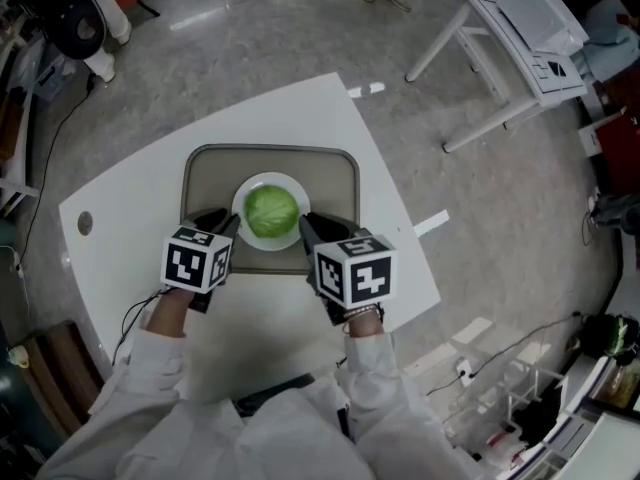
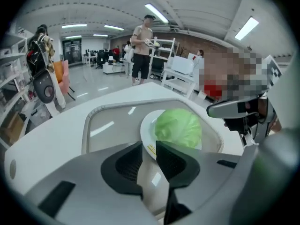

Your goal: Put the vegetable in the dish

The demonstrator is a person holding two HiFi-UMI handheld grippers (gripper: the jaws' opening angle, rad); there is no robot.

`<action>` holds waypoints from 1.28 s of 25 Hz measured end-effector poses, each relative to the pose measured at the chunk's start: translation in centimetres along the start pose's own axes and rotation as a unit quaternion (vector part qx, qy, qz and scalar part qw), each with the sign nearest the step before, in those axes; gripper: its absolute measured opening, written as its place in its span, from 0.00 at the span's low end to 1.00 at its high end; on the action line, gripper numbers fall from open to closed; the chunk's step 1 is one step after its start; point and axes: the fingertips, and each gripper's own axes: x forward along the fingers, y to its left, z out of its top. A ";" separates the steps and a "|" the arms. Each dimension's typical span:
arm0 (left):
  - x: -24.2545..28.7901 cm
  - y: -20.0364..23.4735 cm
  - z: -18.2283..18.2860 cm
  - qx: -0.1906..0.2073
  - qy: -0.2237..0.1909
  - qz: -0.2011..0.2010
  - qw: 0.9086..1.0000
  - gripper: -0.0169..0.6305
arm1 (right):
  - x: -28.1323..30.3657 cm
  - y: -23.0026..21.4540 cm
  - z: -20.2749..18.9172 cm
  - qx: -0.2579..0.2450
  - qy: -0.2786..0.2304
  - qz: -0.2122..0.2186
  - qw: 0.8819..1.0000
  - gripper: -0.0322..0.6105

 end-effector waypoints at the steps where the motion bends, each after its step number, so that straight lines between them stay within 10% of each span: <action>1: -0.5 -0.1 0.0 -0.010 -0.006 -0.006 1.000 0.17 | -0.5 0.5 0.2 -0.005 -0.010 0.005 1.000 0.12; 19: -16.3 -7.9 -1.7 -0.015 -0.149 -0.119 0.981 0.08 | -9.6 14.8 -2.2 -0.066 -0.161 0.045 0.984 0.10; 32: -31.0 -10.9 -4.8 0.033 -0.307 -0.160 0.937 0.05 | -18.7 26.4 -4.4 -0.068 -0.291 0.059 0.952 0.07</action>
